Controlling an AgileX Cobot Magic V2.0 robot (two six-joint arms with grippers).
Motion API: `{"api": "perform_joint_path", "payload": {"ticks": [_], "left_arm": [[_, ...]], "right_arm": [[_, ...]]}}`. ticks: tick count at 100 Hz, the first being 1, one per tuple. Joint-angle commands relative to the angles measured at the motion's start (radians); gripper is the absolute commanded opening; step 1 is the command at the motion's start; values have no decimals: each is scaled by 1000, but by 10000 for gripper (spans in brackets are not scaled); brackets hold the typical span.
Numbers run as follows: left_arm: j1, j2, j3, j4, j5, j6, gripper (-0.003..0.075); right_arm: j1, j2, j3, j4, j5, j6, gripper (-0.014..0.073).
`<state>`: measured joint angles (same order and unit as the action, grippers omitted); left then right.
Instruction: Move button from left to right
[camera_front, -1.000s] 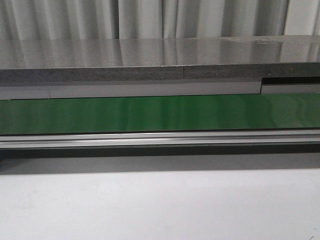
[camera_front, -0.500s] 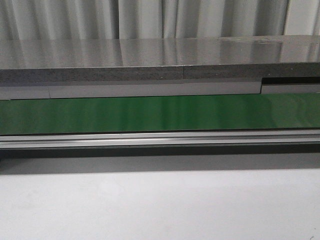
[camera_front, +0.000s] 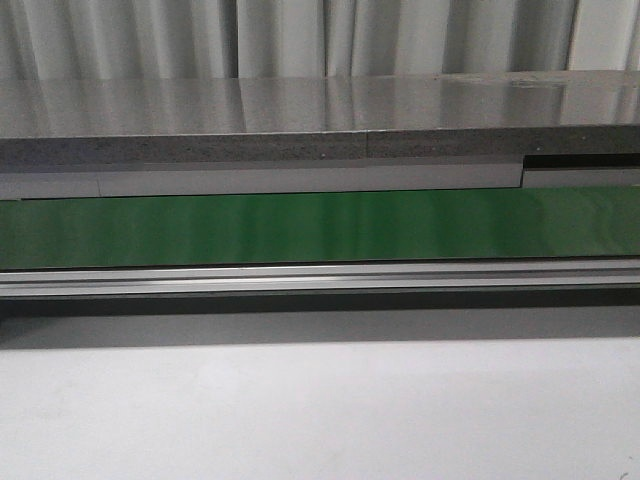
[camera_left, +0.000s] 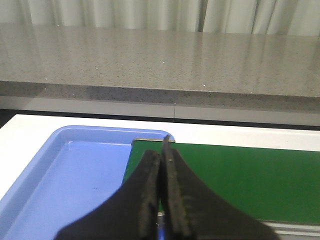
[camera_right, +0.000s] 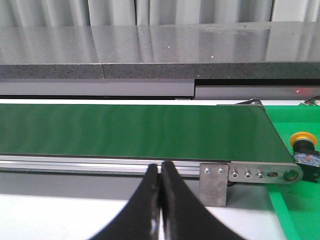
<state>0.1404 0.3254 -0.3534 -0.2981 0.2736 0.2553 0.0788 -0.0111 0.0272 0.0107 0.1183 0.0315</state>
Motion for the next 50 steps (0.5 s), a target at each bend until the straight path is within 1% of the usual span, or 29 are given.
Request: {"api": "perform_joint_path", "payload": {"ticks": [1, 6, 13, 25, 39, 44, 50], "left_arm": [[-7, 7, -28, -12, -79, -2, -20], [-9, 7, -28, 10, -79, -5, -20], [-28, 7, -28, 98, -79, -46, -20], [-69, 7, -20, 280, -88, -230, -20], [-133, 3, 40, 401, -201, -348, -20], [-154, -2, 66, 440, -254, -369, -20], [-172, -13, 99, 448, -290, -374, -20]], "right_arm": [[-4, -21, -15, -11, -85, 0, -67], [-4, -21, -15, -11, -85, 0, -67], [-4, -21, -15, -11, -85, 0, -67], [-4, -21, -15, -11, -85, 0, -67], [-4, -21, -15, -11, -85, 0, -67], [-4, -21, -15, -11, -85, 0, -67], [-4, -21, -15, -11, -85, 0, -67]]}}
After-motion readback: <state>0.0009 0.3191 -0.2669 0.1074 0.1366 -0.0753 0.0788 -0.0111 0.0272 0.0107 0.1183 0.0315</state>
